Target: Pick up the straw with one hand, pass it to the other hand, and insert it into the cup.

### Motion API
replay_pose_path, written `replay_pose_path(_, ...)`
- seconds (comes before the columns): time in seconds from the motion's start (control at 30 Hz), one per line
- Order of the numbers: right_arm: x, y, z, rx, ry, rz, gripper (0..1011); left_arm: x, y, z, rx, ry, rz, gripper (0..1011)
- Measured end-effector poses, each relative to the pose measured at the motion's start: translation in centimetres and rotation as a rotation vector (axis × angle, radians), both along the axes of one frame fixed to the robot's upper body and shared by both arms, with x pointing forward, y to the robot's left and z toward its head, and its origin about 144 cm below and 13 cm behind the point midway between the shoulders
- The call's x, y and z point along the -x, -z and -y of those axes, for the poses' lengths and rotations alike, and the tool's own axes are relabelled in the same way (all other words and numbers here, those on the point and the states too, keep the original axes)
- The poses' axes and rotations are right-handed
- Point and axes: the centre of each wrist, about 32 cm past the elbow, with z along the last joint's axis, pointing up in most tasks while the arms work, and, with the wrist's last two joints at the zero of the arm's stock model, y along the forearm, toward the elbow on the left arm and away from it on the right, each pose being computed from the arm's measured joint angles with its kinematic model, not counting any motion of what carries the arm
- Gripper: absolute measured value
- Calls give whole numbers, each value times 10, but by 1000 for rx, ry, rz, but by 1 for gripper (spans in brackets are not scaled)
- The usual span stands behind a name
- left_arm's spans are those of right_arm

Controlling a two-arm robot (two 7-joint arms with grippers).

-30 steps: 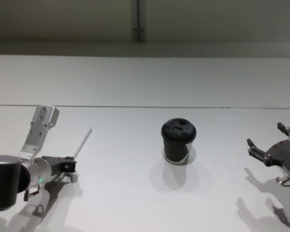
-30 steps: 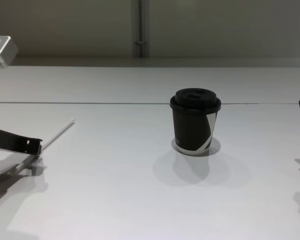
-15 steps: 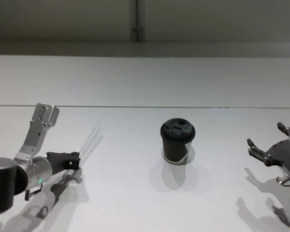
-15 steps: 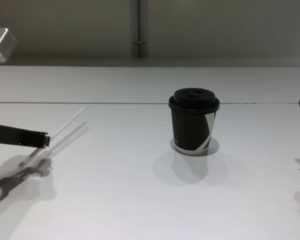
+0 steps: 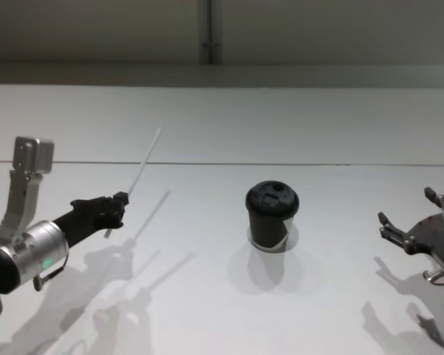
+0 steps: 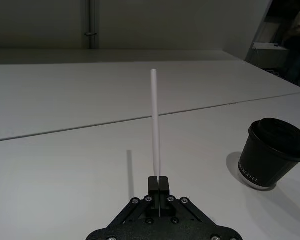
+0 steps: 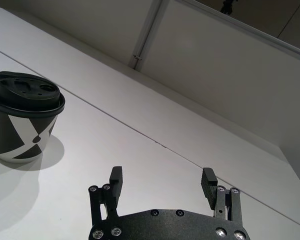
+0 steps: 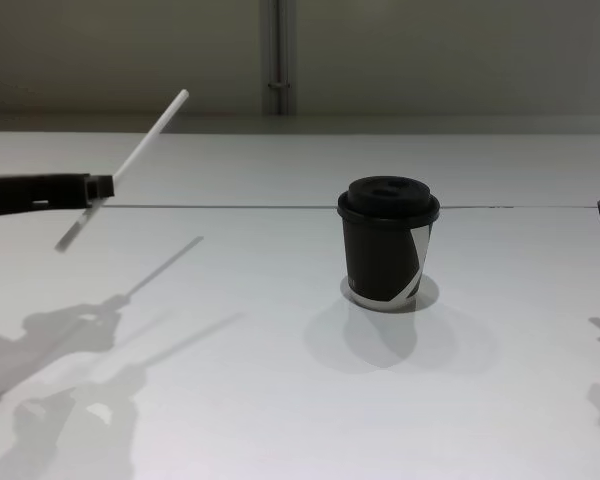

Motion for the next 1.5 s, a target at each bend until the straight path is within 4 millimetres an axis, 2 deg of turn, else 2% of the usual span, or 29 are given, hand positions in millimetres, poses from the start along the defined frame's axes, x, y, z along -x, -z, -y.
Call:
replay_pose_path(0.23, 0, 0, 0, 0, 0, 0, 1001, 8, -7, -4, 62, 122, 104, 0)
replay_pose_path(0.5, 0, 0, 0, 0, 0, 0, 1001, 15, -7, 2, 160, 275, 195, 0)
replay_pose_path(1.13, 0, 0, 0, 0, 0, 0, 1001, 24, -3, 45, 334, 684, 275, 0)
replay_pose_path(1.5, 0, 0, 0, 0, 0, 0, 1001, 28, 1, 66, 373, 826, 266, 0)
